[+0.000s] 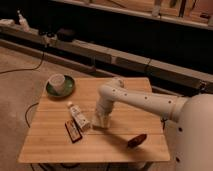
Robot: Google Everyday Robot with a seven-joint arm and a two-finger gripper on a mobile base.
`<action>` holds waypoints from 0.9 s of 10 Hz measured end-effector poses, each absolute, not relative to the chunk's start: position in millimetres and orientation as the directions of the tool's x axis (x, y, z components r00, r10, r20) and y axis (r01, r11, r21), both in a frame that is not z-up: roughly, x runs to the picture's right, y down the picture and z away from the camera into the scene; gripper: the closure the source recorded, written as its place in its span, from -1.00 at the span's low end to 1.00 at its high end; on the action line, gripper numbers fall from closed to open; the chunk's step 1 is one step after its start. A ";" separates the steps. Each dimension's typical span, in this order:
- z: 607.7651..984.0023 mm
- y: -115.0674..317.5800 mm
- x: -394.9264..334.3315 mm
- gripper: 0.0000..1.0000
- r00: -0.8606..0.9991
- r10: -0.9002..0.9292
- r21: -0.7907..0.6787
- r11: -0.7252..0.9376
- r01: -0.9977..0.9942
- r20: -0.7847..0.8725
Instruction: Wipe the white sponge on the table
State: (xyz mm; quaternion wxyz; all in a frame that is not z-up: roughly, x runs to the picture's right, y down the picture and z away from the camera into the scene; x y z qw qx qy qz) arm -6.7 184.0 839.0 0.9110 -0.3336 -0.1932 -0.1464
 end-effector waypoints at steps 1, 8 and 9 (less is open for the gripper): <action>836.3 194.8 10.1 0.55 0.892 -0.125 -0.577 0.722 0.382 0.434; 832.9 208.9 112.4 0.45 0.963 -0.038 -0.647 0.733 0.208 0.267; 833.0 208.8 111.2 0.44 0.962 -0.040 -0.647 0.733 0.211 0.269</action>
